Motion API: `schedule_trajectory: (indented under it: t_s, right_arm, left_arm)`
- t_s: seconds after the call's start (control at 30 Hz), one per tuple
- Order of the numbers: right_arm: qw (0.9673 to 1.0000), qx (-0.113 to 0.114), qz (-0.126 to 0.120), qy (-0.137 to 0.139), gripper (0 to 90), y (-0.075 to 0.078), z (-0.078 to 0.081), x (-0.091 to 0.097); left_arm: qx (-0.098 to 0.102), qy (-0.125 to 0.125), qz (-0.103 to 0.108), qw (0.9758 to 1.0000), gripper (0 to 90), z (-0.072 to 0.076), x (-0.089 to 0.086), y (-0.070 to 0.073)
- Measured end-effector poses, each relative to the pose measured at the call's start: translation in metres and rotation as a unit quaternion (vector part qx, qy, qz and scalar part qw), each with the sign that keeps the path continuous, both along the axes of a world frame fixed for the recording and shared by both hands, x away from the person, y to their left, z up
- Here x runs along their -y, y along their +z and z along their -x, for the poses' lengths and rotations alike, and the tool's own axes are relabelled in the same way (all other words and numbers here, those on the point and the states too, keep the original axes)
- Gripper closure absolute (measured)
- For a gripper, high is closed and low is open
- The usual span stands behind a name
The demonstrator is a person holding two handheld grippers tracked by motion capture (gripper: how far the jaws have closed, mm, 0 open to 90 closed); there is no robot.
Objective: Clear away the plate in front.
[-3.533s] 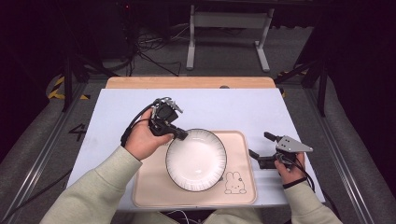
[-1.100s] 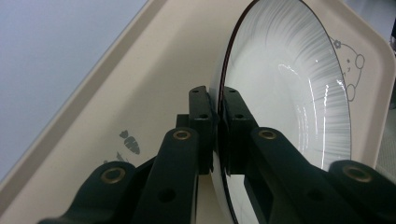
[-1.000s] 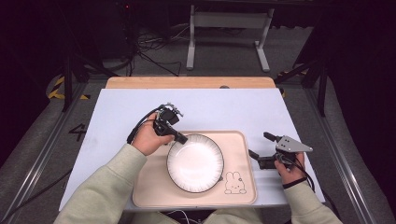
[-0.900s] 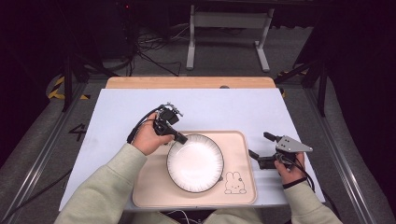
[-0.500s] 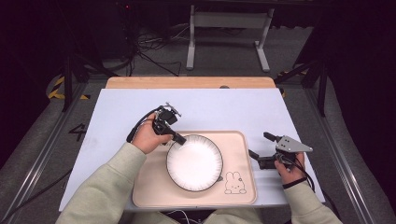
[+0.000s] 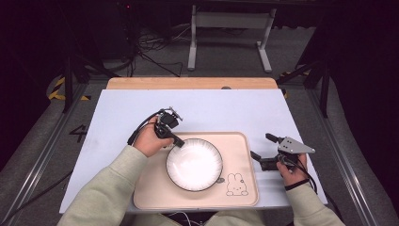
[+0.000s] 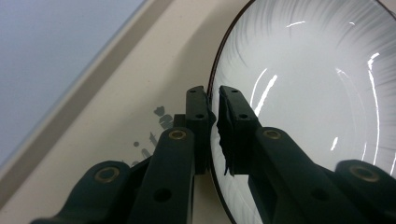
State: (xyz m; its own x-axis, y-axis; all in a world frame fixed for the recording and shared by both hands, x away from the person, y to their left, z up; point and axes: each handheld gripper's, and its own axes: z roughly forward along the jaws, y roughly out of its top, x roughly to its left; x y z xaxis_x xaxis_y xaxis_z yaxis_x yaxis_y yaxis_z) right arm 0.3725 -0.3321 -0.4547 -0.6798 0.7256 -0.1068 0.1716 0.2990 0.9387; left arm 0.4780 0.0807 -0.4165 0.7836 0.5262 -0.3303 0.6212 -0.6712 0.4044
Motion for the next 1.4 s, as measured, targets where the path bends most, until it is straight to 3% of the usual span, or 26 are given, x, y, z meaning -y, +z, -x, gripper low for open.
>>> schedule_trajectory:
  t_s: [0.17, 0.27, 0.4, 0.43, 0.47, 0.5, 0.53, 0.57, 0.63, 0.8, 0.83, 0.87, 0.97, 1.0, 1.03, 1.1, 1.2, 1.23, 1.27, 1.3, 1.33, 1.37, 1.4]
  right_arm:
    - [1.0, -0.001, 0.0, -0.001, 5.6, 0.0, 0.0, 0.0]
    - [1.0, -0.001, 0.0, -0.001, 5.6, 0.0, 0.0, 0.0]
    - [1.0, -0.002, 0.001, 0.0, 5.6, 0.0, 0.0, 0.0]
    - [1.0, -0.002, 0.001, 0.0, 5.6, 0.0, 0.0, 0.0]
    - [1.0, -0.002, 0.001, -0.001, 5.6, 0.0, 0.0, 0.0]
    - [1.0, -0.002, 0.001, -0.001, 5.6, 0.0, 0.0, 0.0]
    - [1.0, -0.002, 0.001, -0.001, 5.6, 0.0, 0.0, 0.0]
    - [1.0, -0.002, 0.001, -0.001, 5.6, 0.0, 0.0, 0.0]
    - [1.0, -0.001, 0.0, 0.0, 5.6, 0.0, 0.0, 0.0]
    - [1.0, -0.002, 0.0, -0.001, 5.6, 0.0, 0.0, 0.0]
    - [1.0, -0.002, 0.0, -0.001, 5.6, 0.0, 0.0, 0.0]
    - [1.0, -0.003, 0.001, -0.001, 5.6, 0.0, 0.0, 0.0]
    - [1.0, -0.003, 0.004, 0.0, 5.6, 0.0, 0.0, -0.001]
    - [1.0, -0.003, 0.004, 0.0, 5.7, 0.0, 0.0, -0.001]
    - [1.0, -0.002, 0.003, 0.0, 5.6, 0.0, -0.001, -0.001]
    - [1.0, -0.003, 0.002, -0.001, 5.6, 0.0, 0.0, 0.0]
    - [1.0, -0.003, 0.002, 0.0, 5.6, 0.0, 0.0, 0.0]
    - [1.0, -0.003, 0.002, 0.0, 5.6, 0.0, 0.0, -0.001]
    - [1.0, -0.003, 0.002, 0.0, 5.6, 0.0, -0.001, -0.001]
    - [1.0, -0.003, 0.002, 0.0, 5.6, 0.0, -0.001, -0.001]
    - [1.0, -0.002, 0.003, 0.0, 5.6, 0.0, 0.0, -0.001]
    - [1.0, -0.002, 0.003, -0.001, 5.6, 0.0, 0.0, -0.001]
    - [1.0, -0.002, 0.002, -0.001, 5.6, 0.0, 0.0, -0.001]
  left_arm:
    - [0.009, 0.017, 0.029, 0.9994, 75.5, 0.001, -0.004, 0.007]
    - [0.021, 0.025, 0.035, 0.9989, 70.7, 0.003, -0.006, 0.01]
    - [0.054, 0.037, 0.066, 0.9957, 62.5, 0.014, -0.011, 0.019]
    - [0.054, 0.037, 0.066, 0.9957, 59.4, 0.014, -0.011, 0.019]
    - [0.089, 0.036, 0.088, 0.9915, 57.0, 0.021, -0.014, 0.021]
    - [0.089, 0.036, 0.088, 0.9915, 55.2, 0.021, -0.014, 0.021]
    - [0.097, 0.039, 0.101, 0.9893, 55.2, 0.025, -0.016, 0.021]
    - [0.091, 0.048, 0.103, 0.9893, 52.2, 0.028, -0.017, 0.021]
    - [0.099, 0.05, 0.092, 0.9896, 49.0, 0.033, -0.022, 0.022]
    - [0.143, 0.072, 0.113, 0.9806, 37.0, 0.049, -0.037, 0.02]
    - [0.143, 0.072, 0.113, 0.9806, 34.1, 0.049, -0.037, 0.02]
    - [0.152, 0.08, 0.123, 0.9775, 34.1, 0.053, -0.041, 0.02]
    - [0.188, 0.105, 0.132, 0.9677, 21.0, 0.064, -0.047, 0.018]
    - [0.196, 0.102, 0.139, 0.9654, 20.2, 0.067, -0.049, 0.018]
    - [0.196, 0.102, 0.139, 0.9654, 18.0, 0.067, -0.049, 0.018]
    - [0.216, 0.095, 0.16, 0.9585, 15.3, 0.075, -0.058, 0.018]
    - [0.223, 0.077, 0.19, 0.953, 10.4, 0.082, -0.068, 0.016]
    - [0.235, 0.077, 0.194, 0.9492, 9.4, 0.084, -0.073, 0.015]
    - [0.237, 0.08, 0.2, 0.9473, 9.1, 0.085, -0.075, 0.014]
    - [0.247, 0.084, 0.207, 0.9428, 9.1, 0.086, -0.08, 0.013]
    - [0.247, 0.084, 0.207, 0.9428, 9.1, 0.086, -0.08, 0.013]
    - [0.26, 0.088, 0.214, 0.9376, 9.1, 0.09, -0.088, 0.011]
    - [0.267, 0.089, 0.216, 0.9349, 9.1, 0.092, -0.09, 0.011]
